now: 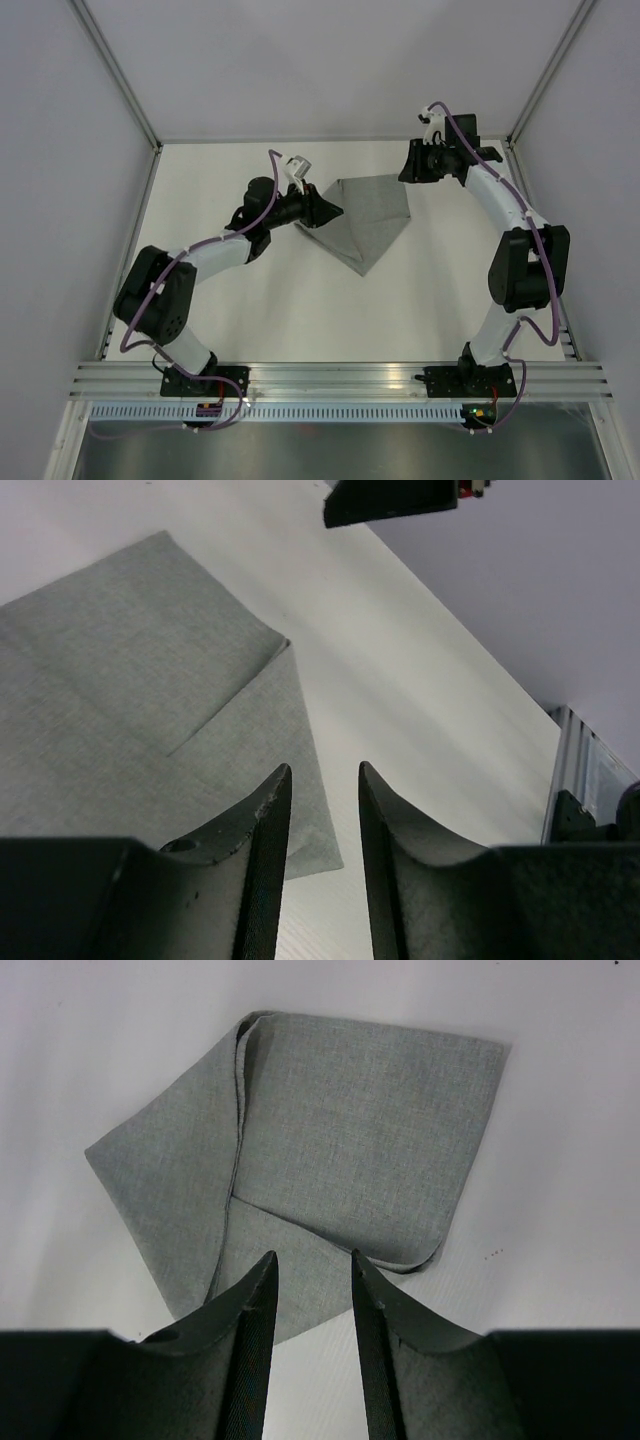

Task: Fold the napkin, place the utensils inside, and roll it up
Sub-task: Fold the napkin, then roll the napkin with the utensil

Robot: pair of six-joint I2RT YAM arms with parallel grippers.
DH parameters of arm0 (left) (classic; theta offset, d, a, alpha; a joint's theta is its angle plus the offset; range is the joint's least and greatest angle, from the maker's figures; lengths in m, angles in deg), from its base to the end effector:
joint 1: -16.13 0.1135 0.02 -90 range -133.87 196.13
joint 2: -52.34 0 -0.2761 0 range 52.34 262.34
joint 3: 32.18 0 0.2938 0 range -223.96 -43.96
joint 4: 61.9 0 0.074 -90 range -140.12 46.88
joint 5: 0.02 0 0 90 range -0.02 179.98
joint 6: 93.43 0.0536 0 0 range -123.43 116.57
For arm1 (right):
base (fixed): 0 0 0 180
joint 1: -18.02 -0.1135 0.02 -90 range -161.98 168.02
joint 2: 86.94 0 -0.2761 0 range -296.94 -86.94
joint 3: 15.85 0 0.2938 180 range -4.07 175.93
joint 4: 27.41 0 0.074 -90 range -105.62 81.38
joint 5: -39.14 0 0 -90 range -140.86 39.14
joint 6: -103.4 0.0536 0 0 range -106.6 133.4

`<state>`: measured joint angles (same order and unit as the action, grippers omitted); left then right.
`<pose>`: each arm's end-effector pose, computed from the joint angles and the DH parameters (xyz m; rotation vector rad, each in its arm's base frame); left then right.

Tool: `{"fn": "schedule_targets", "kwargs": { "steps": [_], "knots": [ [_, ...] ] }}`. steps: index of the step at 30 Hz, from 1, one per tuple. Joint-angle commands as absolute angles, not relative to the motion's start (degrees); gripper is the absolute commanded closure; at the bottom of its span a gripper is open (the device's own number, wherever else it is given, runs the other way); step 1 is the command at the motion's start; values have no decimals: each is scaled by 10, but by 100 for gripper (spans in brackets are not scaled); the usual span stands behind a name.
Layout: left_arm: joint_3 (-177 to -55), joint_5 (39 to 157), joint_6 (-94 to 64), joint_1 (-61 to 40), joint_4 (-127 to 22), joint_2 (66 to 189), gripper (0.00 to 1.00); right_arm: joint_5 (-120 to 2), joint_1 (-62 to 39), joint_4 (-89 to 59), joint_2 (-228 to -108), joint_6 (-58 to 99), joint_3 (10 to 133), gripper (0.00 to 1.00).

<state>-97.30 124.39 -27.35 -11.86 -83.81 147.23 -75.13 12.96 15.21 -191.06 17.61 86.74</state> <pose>0.3528 -0.2218 0.2266 0.5394 1.7494 -1.1662 0.4654 0.0633 0.2878 -0.2279 2.3153 0.5757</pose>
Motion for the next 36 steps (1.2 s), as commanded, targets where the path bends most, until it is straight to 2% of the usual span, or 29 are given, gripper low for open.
{"fn": "schedule_targets", "kwargs": {
  "steps": [1,9,19,26,36],
  "knots": [
    [-944,1150,-289,-104,-792,1402,61,-708,93,151,-1902,160,895,59],
    [-914,1048,-331,-44,-666,1240,55,-662,27,145,-1926,139,915,59],
    [-991,941,-314,-5,-448,1109,49,-579,-75,139,-1979,110,945,59],
    [-1013,910,-316,15,-401,1067,44,-539,-140,129,-2017,100,943,60],
    [-1031,928,-312,27,-389,1071,44,-463,-230,98,-2023,79,862,60]
  ]
}}
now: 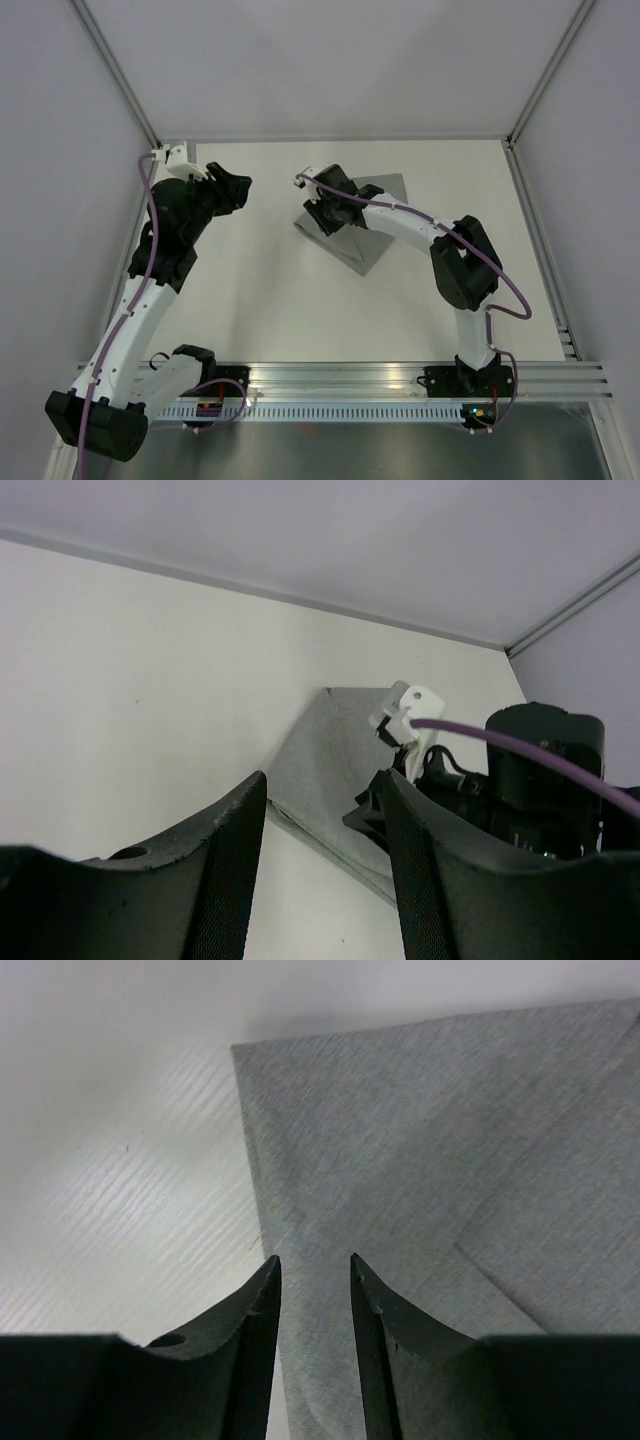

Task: Fold the napkin, place the utensils inside, and roll it up
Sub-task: Roll the napkin with the utensil

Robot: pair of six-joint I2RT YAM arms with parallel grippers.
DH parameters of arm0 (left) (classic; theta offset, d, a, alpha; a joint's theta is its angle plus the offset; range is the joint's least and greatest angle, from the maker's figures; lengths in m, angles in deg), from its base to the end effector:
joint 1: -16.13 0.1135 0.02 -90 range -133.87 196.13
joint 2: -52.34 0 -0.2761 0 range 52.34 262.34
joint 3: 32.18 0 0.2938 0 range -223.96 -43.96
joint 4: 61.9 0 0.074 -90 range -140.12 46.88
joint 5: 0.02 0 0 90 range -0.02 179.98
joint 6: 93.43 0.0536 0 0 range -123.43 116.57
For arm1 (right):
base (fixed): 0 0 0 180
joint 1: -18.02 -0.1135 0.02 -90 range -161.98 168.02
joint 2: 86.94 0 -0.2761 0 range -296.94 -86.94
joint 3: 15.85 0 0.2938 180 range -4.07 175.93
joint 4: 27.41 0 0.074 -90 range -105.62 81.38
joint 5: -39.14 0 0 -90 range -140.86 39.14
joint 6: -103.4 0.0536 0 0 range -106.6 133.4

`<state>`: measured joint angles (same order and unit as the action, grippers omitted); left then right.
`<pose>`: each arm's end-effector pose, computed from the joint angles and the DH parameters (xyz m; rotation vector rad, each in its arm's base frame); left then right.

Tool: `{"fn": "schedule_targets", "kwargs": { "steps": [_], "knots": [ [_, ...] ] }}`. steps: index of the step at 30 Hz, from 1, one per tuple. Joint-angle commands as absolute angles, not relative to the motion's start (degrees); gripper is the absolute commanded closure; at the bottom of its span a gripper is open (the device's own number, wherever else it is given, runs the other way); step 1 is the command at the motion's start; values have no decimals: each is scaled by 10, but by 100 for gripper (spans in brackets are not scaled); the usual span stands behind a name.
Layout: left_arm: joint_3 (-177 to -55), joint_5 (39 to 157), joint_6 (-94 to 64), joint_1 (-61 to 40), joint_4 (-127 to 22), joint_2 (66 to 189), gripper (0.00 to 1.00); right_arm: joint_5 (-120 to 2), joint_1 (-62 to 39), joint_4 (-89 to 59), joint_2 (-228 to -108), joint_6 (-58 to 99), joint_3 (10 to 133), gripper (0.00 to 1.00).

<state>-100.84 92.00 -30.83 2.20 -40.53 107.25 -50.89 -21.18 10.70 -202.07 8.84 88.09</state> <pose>0.2646 -0.0676 0.3923 -0.1770 1.7273 -0.5648 0.3942 0.3215 0.2097 -0.9132 2.2734 0.2711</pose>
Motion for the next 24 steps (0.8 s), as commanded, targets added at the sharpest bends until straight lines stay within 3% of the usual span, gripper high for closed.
{"fn": "schedule_targets", "kwargs": {
  "steps": [1,10,24],
  "knots": [
    [-1030,931,-312,29,-389,1071,44,-460,-233,96,-2023,78,857,60],
    [-1024,965,-314,36,-403,1081,44,-369,-278,64,-2017,54,797,53],
    [-1006,991,-326,39,-428,1097,45,-347,-297,42,-2008,29,755,47]
  ]
}}
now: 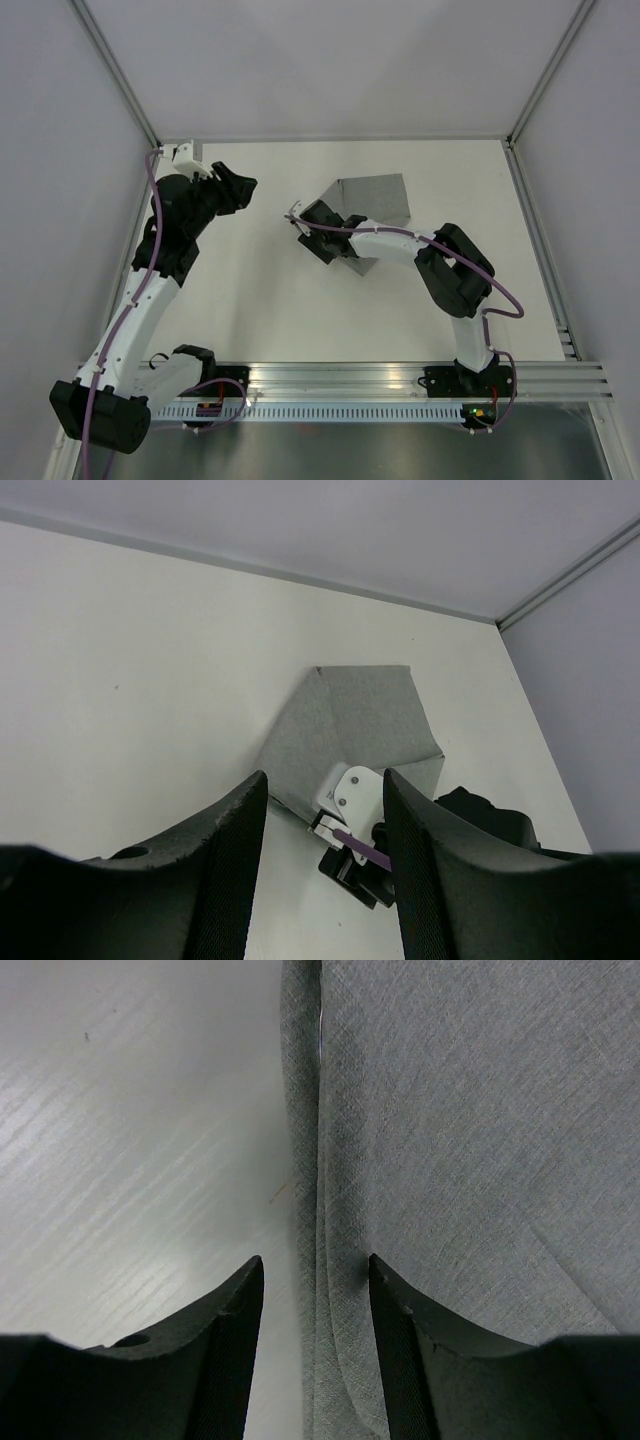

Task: Fold the napkin, place the utensils inside, and roll it up
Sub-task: Roll the napkin with the utensil

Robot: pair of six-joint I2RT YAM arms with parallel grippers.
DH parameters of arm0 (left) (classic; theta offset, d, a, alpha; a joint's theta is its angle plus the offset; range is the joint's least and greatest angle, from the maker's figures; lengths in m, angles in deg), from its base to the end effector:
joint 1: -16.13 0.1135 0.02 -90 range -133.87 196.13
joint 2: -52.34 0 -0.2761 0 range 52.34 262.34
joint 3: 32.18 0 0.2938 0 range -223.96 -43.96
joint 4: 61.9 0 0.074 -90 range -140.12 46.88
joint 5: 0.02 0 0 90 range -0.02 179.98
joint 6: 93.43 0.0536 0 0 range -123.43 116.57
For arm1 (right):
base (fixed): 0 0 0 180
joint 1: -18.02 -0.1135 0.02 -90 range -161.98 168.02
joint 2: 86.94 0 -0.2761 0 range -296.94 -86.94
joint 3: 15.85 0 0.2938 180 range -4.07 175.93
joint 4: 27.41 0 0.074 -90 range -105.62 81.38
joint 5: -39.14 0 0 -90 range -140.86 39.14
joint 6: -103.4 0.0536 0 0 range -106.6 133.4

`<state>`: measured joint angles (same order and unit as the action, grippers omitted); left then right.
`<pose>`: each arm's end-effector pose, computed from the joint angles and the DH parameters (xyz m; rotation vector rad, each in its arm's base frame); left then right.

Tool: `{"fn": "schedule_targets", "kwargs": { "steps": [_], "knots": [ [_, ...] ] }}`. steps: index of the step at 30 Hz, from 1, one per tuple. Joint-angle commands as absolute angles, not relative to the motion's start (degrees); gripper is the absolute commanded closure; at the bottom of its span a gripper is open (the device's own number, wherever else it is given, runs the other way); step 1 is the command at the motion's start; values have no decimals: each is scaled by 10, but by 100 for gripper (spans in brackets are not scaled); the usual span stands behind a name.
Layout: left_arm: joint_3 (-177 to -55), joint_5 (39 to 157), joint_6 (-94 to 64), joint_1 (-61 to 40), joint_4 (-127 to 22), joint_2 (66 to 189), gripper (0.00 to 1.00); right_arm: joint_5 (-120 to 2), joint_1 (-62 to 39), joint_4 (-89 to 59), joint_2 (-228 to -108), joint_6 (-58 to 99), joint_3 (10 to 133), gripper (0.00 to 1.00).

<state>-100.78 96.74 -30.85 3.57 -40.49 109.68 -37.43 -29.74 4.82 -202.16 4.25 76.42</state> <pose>0.2762 -0.0680 0.3809 -0.1433 1.7810 -0.6096 0.3320 0.3471 0.1452 -1.1074 2.2366 -0.0186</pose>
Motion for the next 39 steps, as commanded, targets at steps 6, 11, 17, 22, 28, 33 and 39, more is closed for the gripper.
{"fn": "schedule_targets", "kwargs": {
  "steps": [6,11,17,22,28,33,39],
  "knots": [
    [-1002,1001,-332,39,-433,1099,46,-335,-298,25,-2010,14,735,47],
    [-999,1001,-333,39,-433,1100,46,-338,-298,15,-2013,9,723,48],
    [-999,1001,-333,39,-433,1104,46,-345,-298,-2,-2016,-2,707,49],
    [-996,1001,-332,39,-435,1105,46,-374,-297,-6,-2015,-3,697,53],
    [-995,1001,-330,39,-434,1105,46,-393,-290,-7,-2021,-4,690,52],
    [-993,1002,-330,39,-438,1107,46,-438,-270,-7,-2018,-7,677,54],
    [-992,1002,-330,39,-441,1109,46,-471,-250,-9,-2020,-17,662,60]
  ]
}}
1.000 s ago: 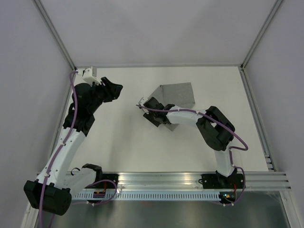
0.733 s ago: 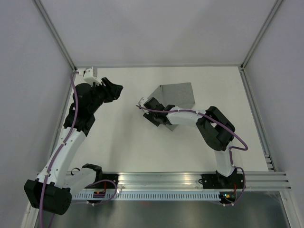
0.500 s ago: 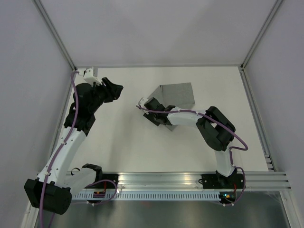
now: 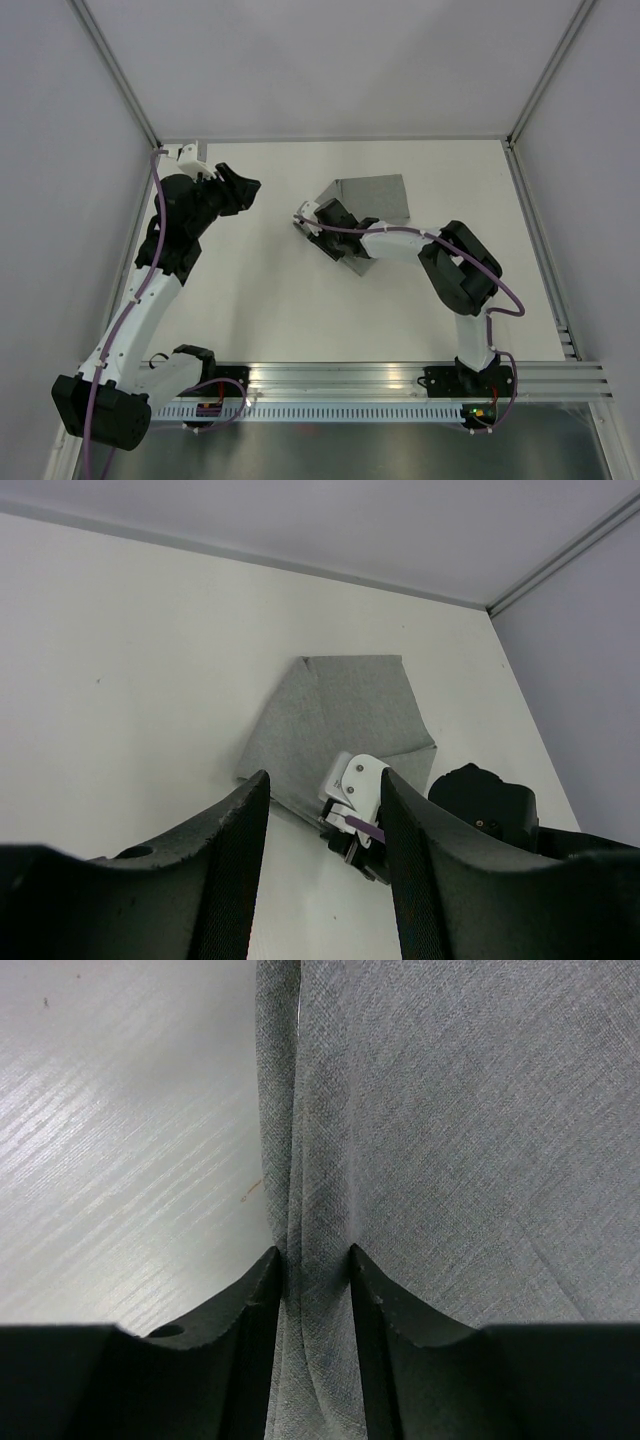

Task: Fold the napkin, place the utensils inside, and roll it up
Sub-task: Roll the napkin with the utensil

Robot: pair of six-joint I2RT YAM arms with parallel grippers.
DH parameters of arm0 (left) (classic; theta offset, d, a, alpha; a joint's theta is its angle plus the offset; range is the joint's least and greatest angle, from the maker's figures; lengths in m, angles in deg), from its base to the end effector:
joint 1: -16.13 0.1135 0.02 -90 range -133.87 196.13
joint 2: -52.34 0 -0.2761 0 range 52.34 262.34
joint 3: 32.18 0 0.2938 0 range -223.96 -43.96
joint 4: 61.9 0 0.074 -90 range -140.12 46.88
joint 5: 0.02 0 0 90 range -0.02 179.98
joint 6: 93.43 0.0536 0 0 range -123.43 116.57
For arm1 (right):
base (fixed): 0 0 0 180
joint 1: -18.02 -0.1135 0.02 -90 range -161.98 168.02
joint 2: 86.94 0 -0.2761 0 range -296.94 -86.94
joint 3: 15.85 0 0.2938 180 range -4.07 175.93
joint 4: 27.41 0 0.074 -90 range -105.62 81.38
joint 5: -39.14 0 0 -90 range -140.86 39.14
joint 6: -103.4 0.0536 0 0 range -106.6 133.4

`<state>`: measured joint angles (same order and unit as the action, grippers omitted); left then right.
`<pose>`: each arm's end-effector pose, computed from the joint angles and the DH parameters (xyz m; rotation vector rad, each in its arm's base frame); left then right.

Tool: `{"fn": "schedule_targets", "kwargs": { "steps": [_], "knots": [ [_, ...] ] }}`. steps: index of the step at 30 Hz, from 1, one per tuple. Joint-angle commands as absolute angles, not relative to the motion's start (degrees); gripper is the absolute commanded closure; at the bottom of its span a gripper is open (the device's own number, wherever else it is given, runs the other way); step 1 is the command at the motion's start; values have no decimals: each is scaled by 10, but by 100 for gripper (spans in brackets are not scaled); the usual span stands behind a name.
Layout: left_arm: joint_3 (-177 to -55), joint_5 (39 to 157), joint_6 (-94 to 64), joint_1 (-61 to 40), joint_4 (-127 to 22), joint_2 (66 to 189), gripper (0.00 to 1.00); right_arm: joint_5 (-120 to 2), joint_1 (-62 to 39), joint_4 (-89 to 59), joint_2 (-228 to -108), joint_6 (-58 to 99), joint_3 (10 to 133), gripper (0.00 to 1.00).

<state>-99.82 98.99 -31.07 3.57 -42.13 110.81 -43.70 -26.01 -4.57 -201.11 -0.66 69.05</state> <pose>0.2817 -0.0714 0.3723 -0.1191 1.7948 -0.6449 0.3407 0.3201 0.1214 -1.1533 2.1861 0.0700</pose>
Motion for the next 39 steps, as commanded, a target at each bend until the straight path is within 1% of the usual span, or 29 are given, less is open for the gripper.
{"fn": "schedule_targets", "kwargs": {
  "steps": [1,3,4,10,13,17,21,25,26,29,31,33,34,36,37,39],
  "knots": [
    [-992,1002,-331,39,-441,1110,46,-473,-248,-11,-2020,-18,661,61],
    [-992,1001,-332,39,-445,1110,46,-478,-246,-6,-2022,-19,662,64],
    [-991,1001,-332,39,-445,1111,46,-480,-246,-4,-2023,-21,662,69],
    [-985,994,-336,39,-457,1110,47,-507,-244,28,-2030,-33,673,77],
    [-971,981,-342,39,-479,1103,48,-562,-235,46,-2027,-38,675,82],
    [-950,933,-348,35,-509,1090,51,-634,-210,82,-2030,-53,689,85],
    [-913,875,-339,16,-565,1071,51,-701,-176,121,-2034,-83,704,86],
    [-900,808,-295,-41,-614,1084,51,-772,-149,192,-2046,-115,732,87],
    [-897,774,-271,-55,-629,1088,51,-783,-145,205,-2054,-123,745,87],
    [-873,735,-223,-96,-710,1110,53,-821,-124,251,-2071,-148,768,87],
    [-848,728,-185,-114,-787,1124,54,-849,-117,291,-2082,-169,779,87],
    [-819,731,-150,-124,-855,1134,57,-864,-105,318,-2100,-186,797,87],
    [-810,732,-131,-136,-917,1139,57,-875,-100,342,-2106,-200,802,88],
    [-783,755,-76,-147,-976,1154,61,-882,-90,369,-2124,-211,814,88],
    [-775,769,-61,-150,-1040,1159,62,-892,-85,381,-2130,-224,820,88],
    [-752,824,-18,-152,-1091,1175,60,-901,-74,416,-2153,-235,843,88]
  ]
}}
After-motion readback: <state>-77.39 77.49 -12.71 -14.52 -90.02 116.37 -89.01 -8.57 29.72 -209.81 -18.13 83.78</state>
